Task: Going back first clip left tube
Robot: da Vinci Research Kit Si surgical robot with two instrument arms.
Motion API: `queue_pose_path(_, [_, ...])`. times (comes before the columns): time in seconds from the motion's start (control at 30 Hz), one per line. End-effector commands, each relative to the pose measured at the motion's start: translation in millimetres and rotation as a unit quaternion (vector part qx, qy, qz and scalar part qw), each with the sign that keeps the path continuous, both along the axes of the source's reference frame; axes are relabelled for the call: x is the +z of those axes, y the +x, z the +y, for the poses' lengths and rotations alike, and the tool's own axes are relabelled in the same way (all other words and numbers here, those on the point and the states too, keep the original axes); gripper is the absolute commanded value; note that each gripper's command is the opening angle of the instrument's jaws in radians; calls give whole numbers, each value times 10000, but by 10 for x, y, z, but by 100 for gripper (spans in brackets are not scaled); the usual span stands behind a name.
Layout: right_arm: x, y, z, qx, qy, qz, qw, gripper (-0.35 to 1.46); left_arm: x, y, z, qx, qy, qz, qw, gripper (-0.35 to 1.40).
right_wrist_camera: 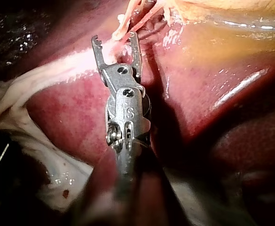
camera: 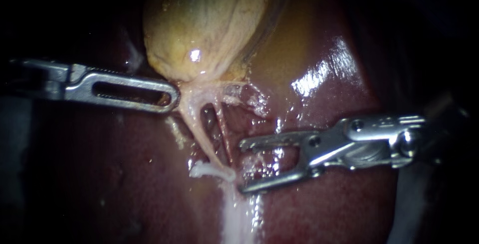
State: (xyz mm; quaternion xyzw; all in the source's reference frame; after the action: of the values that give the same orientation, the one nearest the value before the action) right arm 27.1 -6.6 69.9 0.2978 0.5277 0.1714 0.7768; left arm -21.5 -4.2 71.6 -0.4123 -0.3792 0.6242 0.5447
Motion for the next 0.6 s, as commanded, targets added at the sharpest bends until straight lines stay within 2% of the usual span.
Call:
queue_pose_path(0.03, [-2, -4, 3, 7, -43, 0, 10000, 49, 1, 0, 0, -1, -1, 2, 10000, -35])
queue_pose_path(0.27, [-17, -27, 24, 47, -228, -10, 9997, 49, 2, -1, -1, -2, -4, 4, 10000, -35])
queue_pose_path(0.6, [-18, -36, 28, 49, -340, 9, 9994, 49, 5, -2, -1, -3, -11, 6, 10000, -35])
